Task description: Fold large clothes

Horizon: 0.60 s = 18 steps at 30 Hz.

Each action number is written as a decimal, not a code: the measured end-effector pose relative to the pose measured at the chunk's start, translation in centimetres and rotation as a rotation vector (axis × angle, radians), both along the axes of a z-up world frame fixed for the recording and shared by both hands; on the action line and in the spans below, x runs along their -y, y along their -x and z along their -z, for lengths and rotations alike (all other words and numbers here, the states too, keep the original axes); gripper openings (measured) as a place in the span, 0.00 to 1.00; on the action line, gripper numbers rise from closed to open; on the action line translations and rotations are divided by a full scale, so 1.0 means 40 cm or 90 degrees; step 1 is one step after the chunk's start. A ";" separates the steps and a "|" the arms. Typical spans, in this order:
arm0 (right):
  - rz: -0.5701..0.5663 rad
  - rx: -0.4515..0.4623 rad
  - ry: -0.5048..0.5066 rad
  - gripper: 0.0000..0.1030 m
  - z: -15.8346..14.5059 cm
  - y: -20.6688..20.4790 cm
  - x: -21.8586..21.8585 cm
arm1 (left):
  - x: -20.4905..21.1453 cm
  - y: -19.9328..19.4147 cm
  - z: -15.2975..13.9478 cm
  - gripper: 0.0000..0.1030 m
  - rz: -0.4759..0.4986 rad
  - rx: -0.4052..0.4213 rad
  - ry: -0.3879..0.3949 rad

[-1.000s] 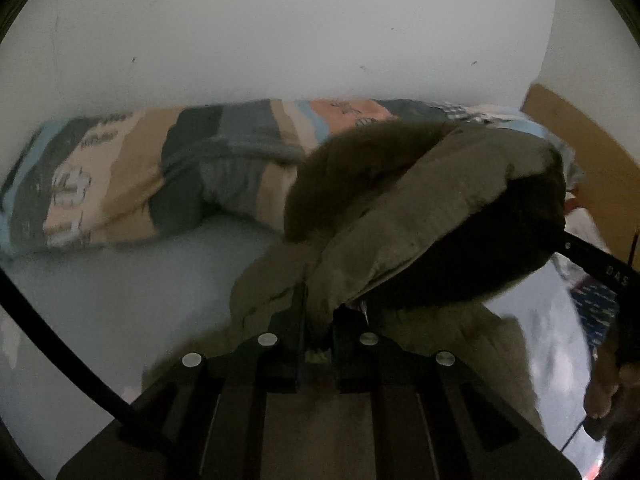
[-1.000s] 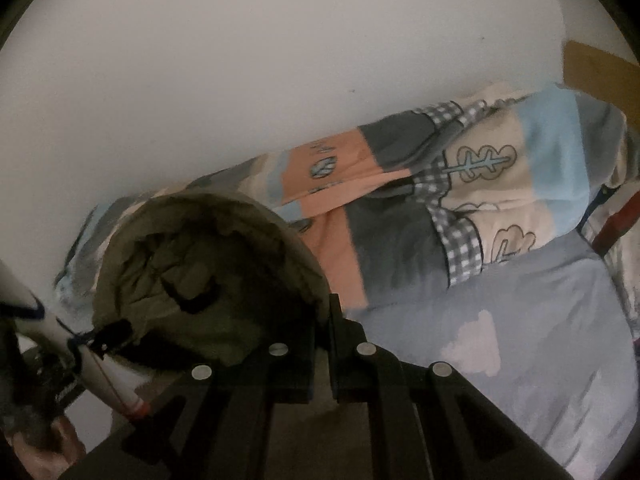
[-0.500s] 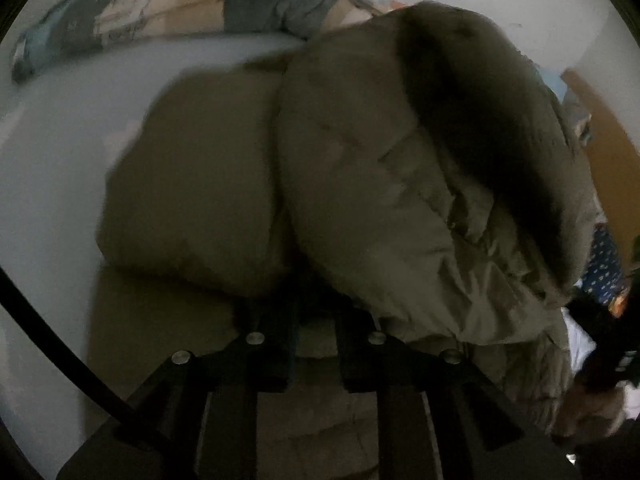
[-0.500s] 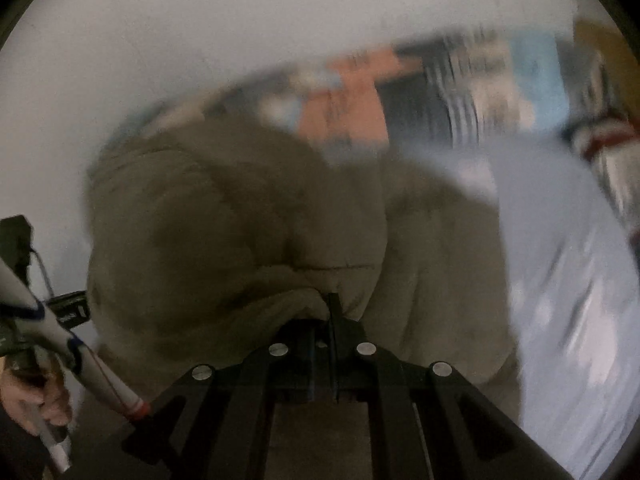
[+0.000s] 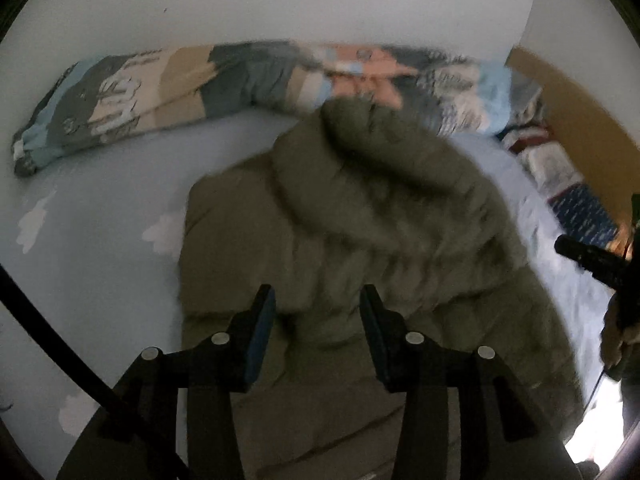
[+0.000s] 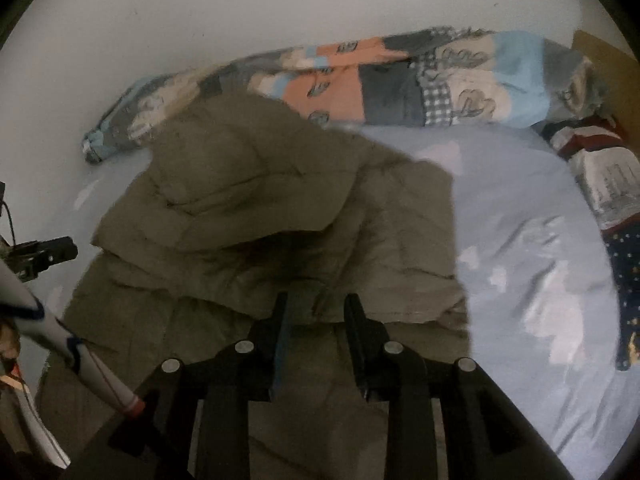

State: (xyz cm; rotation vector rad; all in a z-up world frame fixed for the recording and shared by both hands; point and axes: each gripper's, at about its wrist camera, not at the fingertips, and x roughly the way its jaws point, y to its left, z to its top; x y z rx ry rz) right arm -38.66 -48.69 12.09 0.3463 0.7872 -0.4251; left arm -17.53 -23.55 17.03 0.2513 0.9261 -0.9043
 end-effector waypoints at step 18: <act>0.013 0.010 -0.131 0.47 0.124 -0.332 0.083 | 0.247 -0.114 0.261 0.47 -0.089 -0.059 -0.069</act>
